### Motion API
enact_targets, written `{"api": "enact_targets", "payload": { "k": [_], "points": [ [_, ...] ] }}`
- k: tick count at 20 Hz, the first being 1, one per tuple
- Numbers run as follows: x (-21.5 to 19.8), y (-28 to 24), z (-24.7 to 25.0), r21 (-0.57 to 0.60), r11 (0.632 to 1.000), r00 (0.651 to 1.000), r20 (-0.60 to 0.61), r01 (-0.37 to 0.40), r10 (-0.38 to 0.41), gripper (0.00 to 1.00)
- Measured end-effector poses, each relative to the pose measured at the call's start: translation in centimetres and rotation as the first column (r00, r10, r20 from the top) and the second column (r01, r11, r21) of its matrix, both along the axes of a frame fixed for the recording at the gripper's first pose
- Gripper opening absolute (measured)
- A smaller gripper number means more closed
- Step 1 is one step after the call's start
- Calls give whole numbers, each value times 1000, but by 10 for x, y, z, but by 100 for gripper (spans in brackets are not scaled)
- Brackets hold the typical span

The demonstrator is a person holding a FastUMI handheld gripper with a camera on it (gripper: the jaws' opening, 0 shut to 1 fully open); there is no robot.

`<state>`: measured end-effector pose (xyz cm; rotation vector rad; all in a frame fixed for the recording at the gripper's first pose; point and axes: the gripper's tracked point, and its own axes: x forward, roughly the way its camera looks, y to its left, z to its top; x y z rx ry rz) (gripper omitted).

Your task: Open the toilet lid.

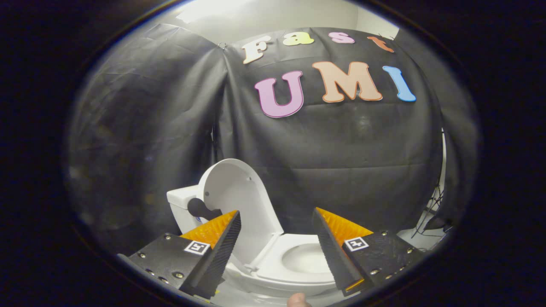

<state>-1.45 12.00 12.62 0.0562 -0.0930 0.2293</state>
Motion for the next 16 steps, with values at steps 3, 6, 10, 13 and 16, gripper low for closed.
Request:
{"api": "enact_targets", "payload": {
  "k": [3, 6, 10, 13, 16],
  "points": [
    [-11, -37, 0, -6, 999, 999, 10, 39, -39, 99],
    [-20, -77, -7, -26, 995, 995, 9, 97, -97, 99],
    [-23, -119, -22, 30, 990, 991, 7, 135, -135, 98],
    [-16, -135, -37, 72, 985, 988, -34, 154, -152, 99],
    [-7, -146, -47, 77, 980, 982, -61, 184, -180, 99]
  ]
}}
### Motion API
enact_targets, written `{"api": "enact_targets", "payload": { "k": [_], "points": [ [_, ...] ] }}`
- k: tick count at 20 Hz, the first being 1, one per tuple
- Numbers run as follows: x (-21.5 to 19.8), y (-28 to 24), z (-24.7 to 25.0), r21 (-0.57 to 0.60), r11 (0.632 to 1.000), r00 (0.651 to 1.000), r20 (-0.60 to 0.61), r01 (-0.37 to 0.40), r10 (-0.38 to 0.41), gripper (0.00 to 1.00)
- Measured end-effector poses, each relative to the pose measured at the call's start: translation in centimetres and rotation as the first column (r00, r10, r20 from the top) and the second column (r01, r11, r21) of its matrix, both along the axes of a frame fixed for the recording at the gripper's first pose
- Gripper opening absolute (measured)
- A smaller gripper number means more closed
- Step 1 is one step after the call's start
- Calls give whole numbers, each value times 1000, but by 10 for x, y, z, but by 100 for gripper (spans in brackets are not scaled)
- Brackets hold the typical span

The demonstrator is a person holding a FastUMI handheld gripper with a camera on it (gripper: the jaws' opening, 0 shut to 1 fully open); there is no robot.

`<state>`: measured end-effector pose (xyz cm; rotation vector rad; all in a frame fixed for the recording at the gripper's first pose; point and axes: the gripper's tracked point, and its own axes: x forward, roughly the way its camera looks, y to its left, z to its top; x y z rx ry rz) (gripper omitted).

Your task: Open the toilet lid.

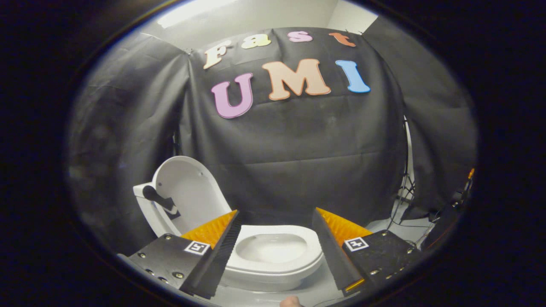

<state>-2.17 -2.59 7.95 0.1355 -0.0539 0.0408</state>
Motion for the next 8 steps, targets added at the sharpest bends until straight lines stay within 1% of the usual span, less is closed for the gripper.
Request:
{"api": "enact_targets", "payload": {
  "k": [1, 4, 8],
  "points": [
    [2, 5, -2, -5, 1000, 1000, -5, -7, 7, 99],
    [6, 10, -6, -45, 999, 1000, -11, 3, -4, 99],
    [14, 26, -14, -65, 998, 1000, -27, -15, 13, 99]
  ]
}}
